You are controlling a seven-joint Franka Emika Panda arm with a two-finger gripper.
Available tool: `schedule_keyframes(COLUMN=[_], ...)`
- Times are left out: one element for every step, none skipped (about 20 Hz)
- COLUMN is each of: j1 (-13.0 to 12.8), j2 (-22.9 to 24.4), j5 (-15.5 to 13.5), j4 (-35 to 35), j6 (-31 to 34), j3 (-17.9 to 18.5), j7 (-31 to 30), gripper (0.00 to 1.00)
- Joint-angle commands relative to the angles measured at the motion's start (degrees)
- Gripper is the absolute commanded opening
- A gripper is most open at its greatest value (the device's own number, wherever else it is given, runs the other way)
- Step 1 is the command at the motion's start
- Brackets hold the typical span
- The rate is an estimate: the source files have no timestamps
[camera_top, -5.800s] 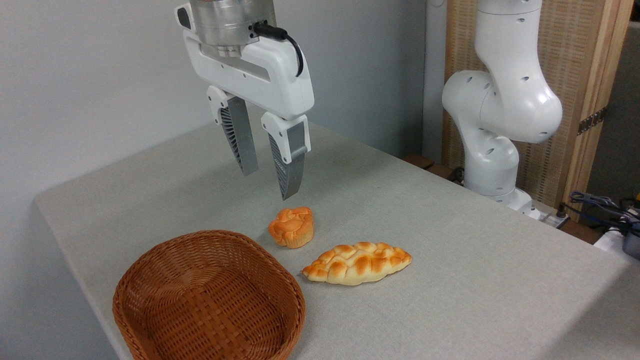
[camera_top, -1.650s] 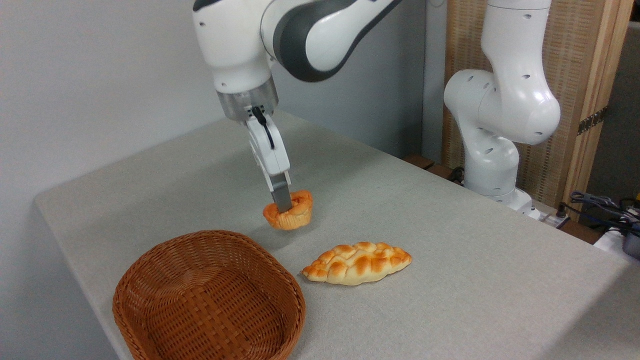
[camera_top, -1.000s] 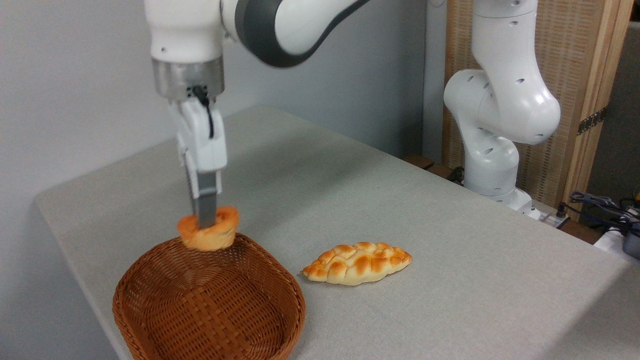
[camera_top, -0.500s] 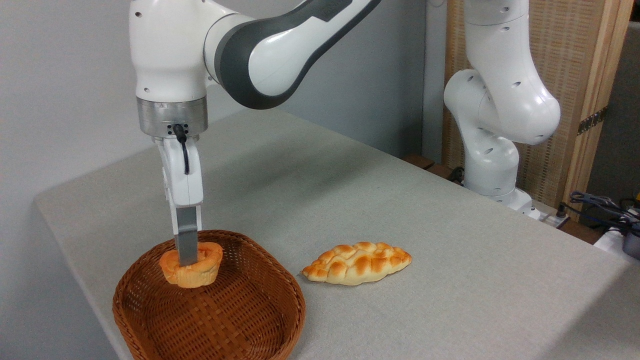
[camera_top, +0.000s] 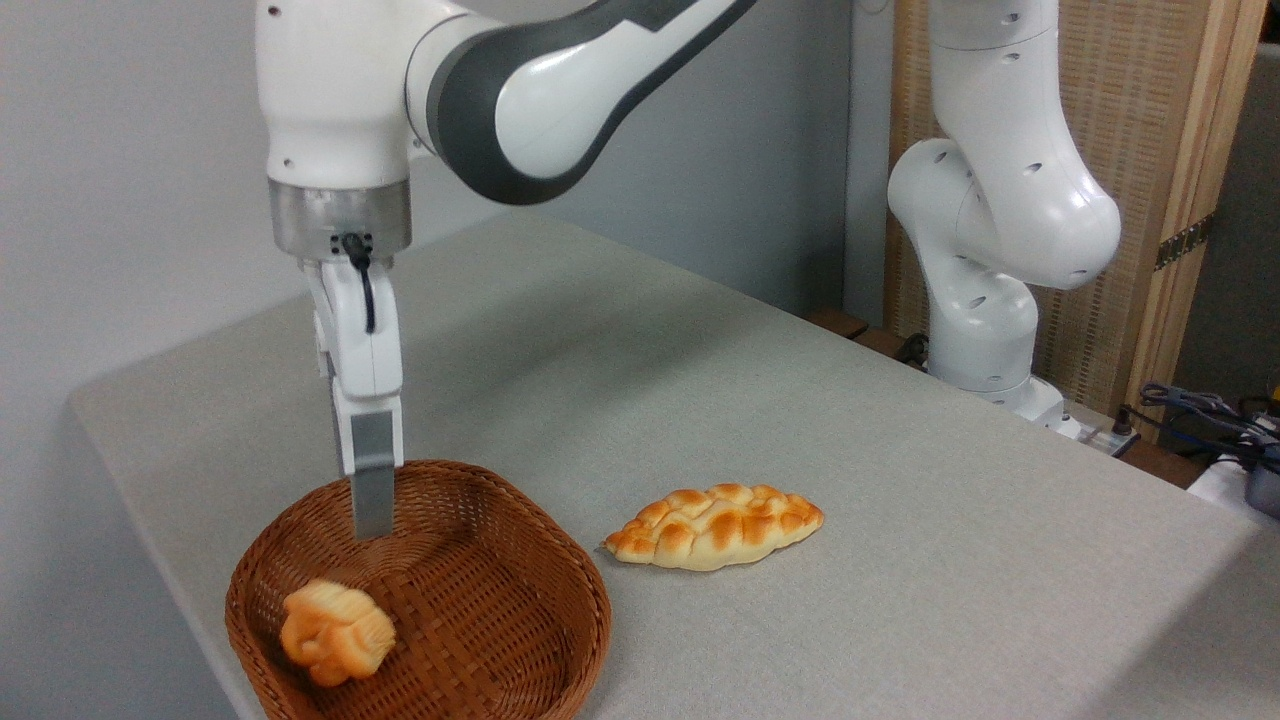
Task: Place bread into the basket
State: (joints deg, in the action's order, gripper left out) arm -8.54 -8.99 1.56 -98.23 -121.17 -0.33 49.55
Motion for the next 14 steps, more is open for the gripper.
schedule_keyframes(j1=[0.1,0.2,1.0,1.7,2.0,2.2,2.2,2.2,2.2,2.2,2.2,2.8,4.0,4.3], j2=[5.3,6.2,7.0,8.0,9.2,9.9,10.6,11.0,11.2,11.3,11.3,11.4,11.4,11.4], j5=[-0.5,-0.5,-0.6,-0.7,-1.5,-2.6,-2.9,-2.9,-3.0,-3.1,-3.1,-3.1,-3.2,-3.3], j4=[1.0,1.6,2.0,2.2,2.3,2.3,2.3,2.3,2.3,2.3,2.3,2.3,2.3,2.3], j6=[10.7,14.7,18.1,20.3,21.8,23.2,24.8,26.5,27.6,27.7,27.6,27.6,27.6,27.6], j3=[0.5,0.7,0.6,0.4,0.5,0.7,0.8,0.8,0.9,1.0,1.0,1.1,1.2,1.7], j7=[-8.1,-8.6,-8.7,-8.8,-9.6,-11.2,-12.4,-12.4,-11.9,-11.9,-12.1,-11.8,-11.8,-11.7], gripper=[1.0,1.0,1.0,1.0,1.0,1.0,1.0,1.0,1.0,1.0,1.0,1.0,1.0,1.0])
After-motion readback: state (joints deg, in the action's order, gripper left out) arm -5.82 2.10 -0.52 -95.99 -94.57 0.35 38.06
